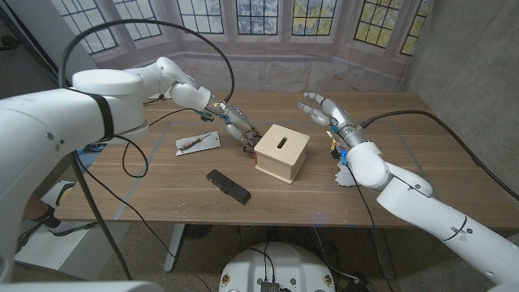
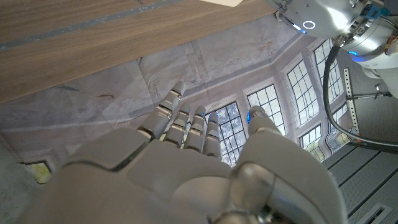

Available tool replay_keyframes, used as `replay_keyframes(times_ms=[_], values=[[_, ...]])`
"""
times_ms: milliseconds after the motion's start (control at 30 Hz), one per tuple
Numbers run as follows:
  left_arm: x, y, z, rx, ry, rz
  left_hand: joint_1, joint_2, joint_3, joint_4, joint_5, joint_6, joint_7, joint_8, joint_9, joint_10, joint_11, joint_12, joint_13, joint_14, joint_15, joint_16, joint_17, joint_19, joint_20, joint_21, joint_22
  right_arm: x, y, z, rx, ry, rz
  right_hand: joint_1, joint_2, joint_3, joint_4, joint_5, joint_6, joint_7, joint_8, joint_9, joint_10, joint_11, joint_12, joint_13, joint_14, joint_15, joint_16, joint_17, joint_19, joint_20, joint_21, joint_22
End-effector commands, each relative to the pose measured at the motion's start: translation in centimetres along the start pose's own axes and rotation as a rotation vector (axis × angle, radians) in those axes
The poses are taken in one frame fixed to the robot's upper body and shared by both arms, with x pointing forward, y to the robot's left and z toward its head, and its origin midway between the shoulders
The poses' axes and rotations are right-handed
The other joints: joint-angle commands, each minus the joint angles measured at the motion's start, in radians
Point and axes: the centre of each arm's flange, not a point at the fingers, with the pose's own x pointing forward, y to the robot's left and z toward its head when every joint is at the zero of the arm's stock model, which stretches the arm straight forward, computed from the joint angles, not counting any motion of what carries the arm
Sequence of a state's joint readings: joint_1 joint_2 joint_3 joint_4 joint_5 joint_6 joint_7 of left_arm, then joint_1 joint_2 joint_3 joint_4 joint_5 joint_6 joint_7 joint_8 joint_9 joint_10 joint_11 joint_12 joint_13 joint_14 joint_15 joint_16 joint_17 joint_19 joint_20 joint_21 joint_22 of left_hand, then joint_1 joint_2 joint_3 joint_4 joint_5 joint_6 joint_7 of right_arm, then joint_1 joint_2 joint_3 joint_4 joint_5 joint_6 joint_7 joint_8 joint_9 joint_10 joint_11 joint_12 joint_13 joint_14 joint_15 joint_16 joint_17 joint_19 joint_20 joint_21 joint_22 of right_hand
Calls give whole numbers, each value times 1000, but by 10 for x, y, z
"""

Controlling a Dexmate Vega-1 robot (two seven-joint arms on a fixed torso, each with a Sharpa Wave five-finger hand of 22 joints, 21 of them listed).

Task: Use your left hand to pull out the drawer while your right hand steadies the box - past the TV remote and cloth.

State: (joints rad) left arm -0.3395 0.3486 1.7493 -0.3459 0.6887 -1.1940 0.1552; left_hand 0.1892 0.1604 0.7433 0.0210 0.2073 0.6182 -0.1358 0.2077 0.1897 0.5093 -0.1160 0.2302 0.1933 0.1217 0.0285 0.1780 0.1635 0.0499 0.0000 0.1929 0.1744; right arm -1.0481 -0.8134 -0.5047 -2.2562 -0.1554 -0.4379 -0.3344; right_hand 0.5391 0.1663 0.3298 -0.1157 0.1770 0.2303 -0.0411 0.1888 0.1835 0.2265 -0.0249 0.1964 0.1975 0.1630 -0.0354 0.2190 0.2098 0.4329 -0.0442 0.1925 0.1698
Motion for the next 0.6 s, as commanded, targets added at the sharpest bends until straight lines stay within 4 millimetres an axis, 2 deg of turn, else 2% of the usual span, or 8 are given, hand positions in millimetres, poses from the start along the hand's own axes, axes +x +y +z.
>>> replay_keyframes(times_ms=[33,600], values=[[-6,-4,3,-4,-22,-7,-9,3,1,8,-3,5,2,-4,3,8,-3,-4,1,5,-1,3,-1,-2,-3,5,2,-6,9,11,-95,3,43,-7,-2,-6,-2,3,-1,-6,4,4,-1,-9,1,3,-5,-36,3,0,-10,-1,-1,2],[-18,-13,14,-29,-88,0,-14,2,1,10,-4,6,4,-7,4,14,1,-5,2,7,0,3,-1,-1,-2,6,2,-12,14,12,-134,-14,62,-10,-3,-9,-3,3,-1,-3,4,4,0,-6,2,3,-4,-33,2,-1,-10,5,-1,1]])
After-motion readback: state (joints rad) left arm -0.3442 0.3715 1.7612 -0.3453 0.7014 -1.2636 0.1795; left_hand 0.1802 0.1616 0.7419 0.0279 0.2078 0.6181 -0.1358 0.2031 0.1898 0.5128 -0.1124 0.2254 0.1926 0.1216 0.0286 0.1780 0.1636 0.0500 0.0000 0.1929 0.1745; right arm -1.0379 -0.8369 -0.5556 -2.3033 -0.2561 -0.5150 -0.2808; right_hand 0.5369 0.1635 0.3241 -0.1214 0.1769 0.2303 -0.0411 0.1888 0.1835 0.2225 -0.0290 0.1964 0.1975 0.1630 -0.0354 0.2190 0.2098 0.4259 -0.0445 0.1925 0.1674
